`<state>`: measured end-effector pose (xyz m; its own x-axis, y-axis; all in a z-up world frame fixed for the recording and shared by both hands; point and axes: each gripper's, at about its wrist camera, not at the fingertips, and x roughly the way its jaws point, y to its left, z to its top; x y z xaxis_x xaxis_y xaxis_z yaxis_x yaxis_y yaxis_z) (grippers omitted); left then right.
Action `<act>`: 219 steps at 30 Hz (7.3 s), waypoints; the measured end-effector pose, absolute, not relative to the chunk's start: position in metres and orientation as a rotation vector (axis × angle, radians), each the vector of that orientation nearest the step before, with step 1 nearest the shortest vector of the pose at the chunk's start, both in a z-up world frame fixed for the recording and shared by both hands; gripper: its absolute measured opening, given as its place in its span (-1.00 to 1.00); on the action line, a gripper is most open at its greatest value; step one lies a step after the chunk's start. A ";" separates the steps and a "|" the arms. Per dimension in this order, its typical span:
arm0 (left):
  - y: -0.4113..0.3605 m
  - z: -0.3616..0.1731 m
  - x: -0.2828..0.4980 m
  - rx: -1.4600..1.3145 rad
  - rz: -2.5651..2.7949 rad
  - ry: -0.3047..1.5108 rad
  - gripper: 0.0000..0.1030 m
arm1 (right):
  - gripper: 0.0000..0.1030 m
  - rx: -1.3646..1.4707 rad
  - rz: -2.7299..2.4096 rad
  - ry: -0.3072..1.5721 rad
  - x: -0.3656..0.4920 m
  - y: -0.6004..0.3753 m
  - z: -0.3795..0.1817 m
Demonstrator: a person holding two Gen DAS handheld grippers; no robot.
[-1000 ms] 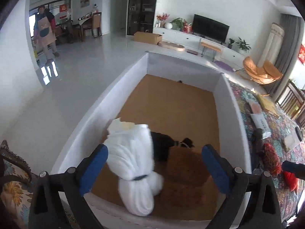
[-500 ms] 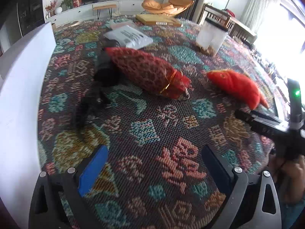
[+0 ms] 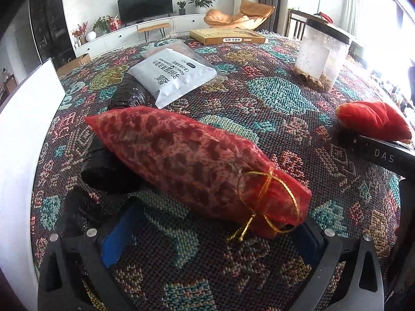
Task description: Organize soft objects
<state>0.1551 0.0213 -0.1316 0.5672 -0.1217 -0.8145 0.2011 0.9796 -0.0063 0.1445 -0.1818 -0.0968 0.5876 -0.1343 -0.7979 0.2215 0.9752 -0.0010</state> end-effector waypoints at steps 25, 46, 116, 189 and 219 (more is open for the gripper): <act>0.021 -0.132 0.154 0.091 -0.187 0.946 1.00 | 0.81 0.101 -0.209 0.921 0.145 -0.180 -0.096; 0.021 -0.132 0.155 0.091 -0.187 0.946 1.00 | 0.81 0.101 -0.208 0.921 0.145 -0.181 -0.096; 0.020 -0.132 0.155 0.091 -0.188 0.945 1.00 | 0.81 0.100 -0.209 0.921 0.145 -0.180 -0.096; 0.019 -0.132 0.155 0.091 -0.189 0.945 1.00 | 0.81 0.100 -0.209 0.921 0.145 -0.180 -0.096; 0.022 -0.131 0.129 0.101 -0.209 0.960 1.00 | 0.81 0.100 -0.209 0.921 0.145 -0.180 -0.096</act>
<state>0.1286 0.0216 -0.1306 0.5551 -0.1324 -0.8212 0.2216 0.9751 -0.0074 0.1452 -0.1795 -0.0958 0.5863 -0.1360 -0.7986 0.2216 0.9751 -0.0034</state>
